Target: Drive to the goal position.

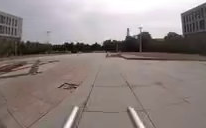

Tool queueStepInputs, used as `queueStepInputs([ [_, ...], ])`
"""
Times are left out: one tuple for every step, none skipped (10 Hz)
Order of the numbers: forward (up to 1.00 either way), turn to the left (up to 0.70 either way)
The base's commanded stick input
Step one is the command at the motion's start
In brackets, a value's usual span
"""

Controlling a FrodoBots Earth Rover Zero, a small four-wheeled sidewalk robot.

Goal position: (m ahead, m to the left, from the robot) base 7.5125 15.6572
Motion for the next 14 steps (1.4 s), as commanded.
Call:
queueStepInputs([
  [0.69, 0.00],
  [0.69, 0.00],
  [0.69, 0.00],
  [0.69, 0.00],
  [0.69, 0.00],
  [0.69, 0.00],
  [0.69, 0.00],
  [0.69, 0.00],
  [0.69, 0.00],
  [0.69, 0.00],
  [0.69, 0.00],
  [0.69, 0.00],
  [0.69, 0.00],
  [0.69, 0.00],
])
